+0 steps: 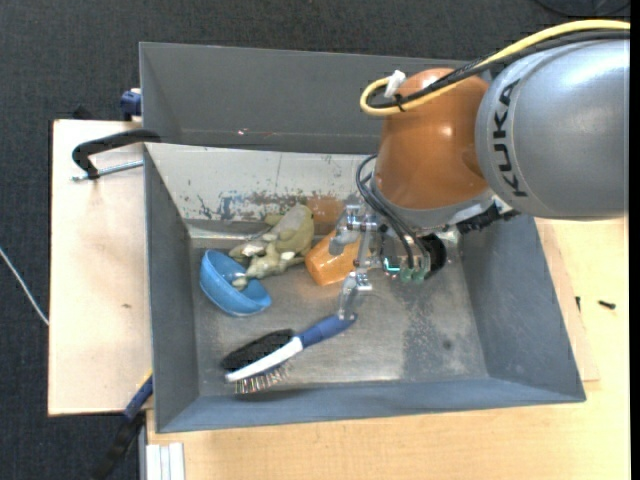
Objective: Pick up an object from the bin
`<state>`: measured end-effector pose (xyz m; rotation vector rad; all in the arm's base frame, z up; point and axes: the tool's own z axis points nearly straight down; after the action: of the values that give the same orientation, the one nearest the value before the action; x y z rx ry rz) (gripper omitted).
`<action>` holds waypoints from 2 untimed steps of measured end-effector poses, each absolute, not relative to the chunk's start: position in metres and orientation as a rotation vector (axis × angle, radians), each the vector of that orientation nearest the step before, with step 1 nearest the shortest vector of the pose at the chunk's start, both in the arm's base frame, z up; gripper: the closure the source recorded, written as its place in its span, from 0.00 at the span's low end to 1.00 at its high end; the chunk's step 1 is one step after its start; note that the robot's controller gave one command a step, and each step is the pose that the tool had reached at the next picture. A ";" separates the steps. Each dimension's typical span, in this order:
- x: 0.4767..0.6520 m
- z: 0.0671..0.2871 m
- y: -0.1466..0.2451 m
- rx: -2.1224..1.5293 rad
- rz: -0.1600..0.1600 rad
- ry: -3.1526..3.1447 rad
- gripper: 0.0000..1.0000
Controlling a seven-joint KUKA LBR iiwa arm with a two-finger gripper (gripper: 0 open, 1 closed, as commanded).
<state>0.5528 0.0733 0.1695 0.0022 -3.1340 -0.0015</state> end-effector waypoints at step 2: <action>0.525 0.073 0.056 -0.110 -0.007 -3.150 1.00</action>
Offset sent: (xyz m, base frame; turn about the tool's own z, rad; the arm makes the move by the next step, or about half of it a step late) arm -0.0307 -0.0192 -0.0995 0.0720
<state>0.5255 0.0563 0.0733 -0.1101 -3.1500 -0.0075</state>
